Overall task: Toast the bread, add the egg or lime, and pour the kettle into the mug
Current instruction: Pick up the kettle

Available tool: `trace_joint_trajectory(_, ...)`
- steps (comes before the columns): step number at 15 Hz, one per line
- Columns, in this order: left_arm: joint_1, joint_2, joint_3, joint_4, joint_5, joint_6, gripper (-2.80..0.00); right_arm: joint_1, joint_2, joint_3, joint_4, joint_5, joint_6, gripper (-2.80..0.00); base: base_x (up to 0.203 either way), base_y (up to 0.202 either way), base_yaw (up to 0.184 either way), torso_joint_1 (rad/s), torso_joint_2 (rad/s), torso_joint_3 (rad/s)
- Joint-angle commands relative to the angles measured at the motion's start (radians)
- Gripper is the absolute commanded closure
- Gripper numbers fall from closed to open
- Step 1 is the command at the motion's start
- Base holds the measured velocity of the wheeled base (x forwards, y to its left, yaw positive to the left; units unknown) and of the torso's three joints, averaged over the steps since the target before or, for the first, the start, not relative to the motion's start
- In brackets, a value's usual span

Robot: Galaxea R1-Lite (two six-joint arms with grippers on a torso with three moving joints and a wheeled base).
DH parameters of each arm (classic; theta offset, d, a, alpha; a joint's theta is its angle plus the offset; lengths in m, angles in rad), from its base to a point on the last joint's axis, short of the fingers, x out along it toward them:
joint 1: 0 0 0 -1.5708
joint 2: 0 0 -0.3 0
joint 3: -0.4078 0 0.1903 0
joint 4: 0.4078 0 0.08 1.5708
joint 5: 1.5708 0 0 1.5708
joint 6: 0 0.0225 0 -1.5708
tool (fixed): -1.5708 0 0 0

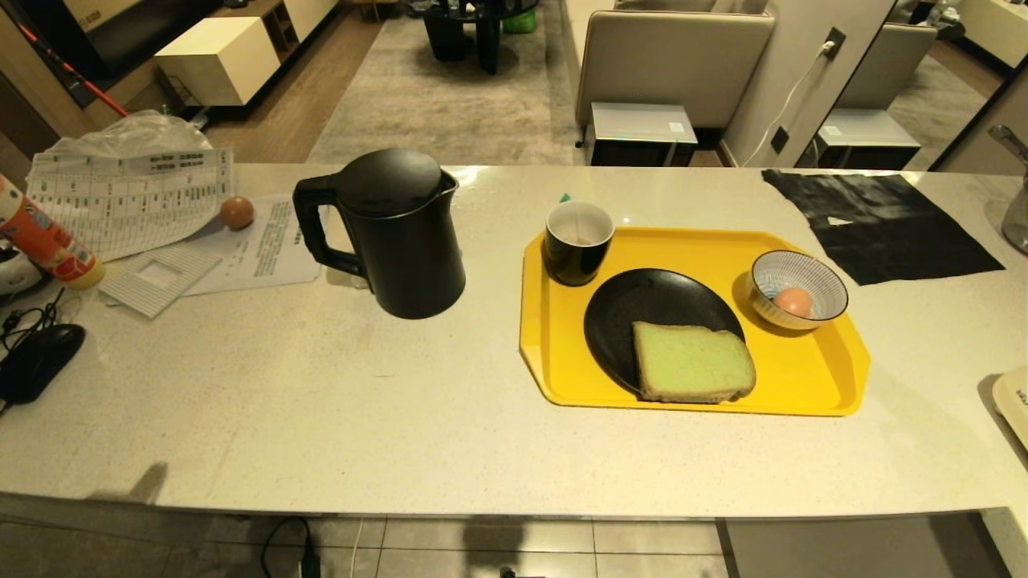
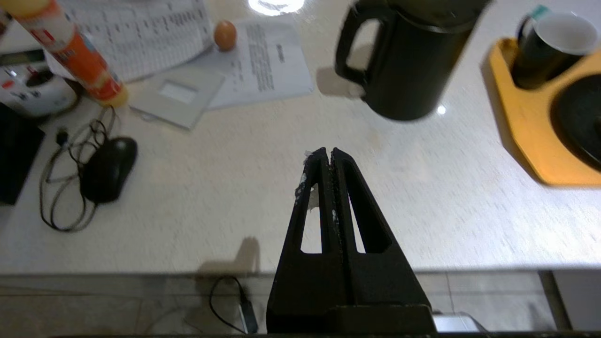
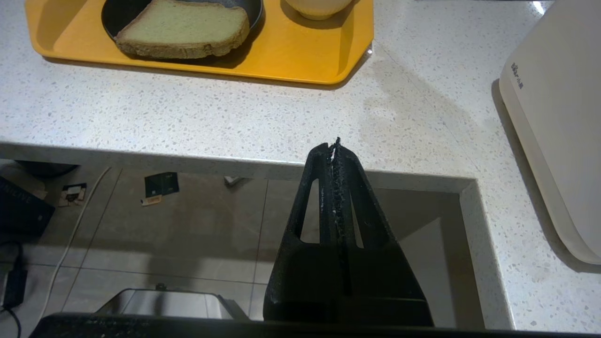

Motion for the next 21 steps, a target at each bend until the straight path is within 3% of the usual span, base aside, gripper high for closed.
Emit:
trace_joint_trajectory(1, 0.018, 0.109, 0.002, -0.080, 0.006, 0.011, 0.00, 0.000, 0.002, 0.027, -0.001, 0.000, 0.000, 0.00, 0.000, 0.000, 0.000, 0.000, 0.00, 0.000)
trace_joint_trajectory(5, 0.016, 0.080, 0.067, -0.064, 0.006, 0.094, 0.00, 0.000, 0.002, 0.028, -0.001, 0.000, 0.000, 0.00, 0.000, 0.000, 0.000, 0.000, 0.00, 0.000)
trace_joint_trajectory(8, 0.011, 0.102, 0.129, -0.009, -0.017, 0.109, 0.00, 0.000, 0.002, 0.028, -0.001, 0.000, 0.000, 0.00, 0.000, 0.000, 0.000, 0.000, 0.00, 0.000)
trace_joint_trajectory(13, 0.000, 0.219, 0.275, -0.113, -0.191, 0.067, 0.00, 0.000, 0.002, 0.028, -0.001, 0.000, 0.000, 0.00, 0.000, 0.000, 0.000, 0.000, 0.00, 0.000)
trace_joint_trajectory(16, 0.006, 0.314, 0.285, -0.130, -0.208, 0.003, 0.00, 0.000, 0.002, 0.028, -0.001, 0.000, 0.000, 0.00, 0.000, 0.000, 0.000, 0.000, 0.00, 0.000)
trace_joint_trajectory(21, 0.038, 0.509, 0.310, -0.419, -0.202, 0.001, 0.00, 0.000, 0.002, 0.028, -0.001, 0.000, 0.000, 0.00, 0.000, 0.000, 0.000, 0.000, 0.00, 0.000)
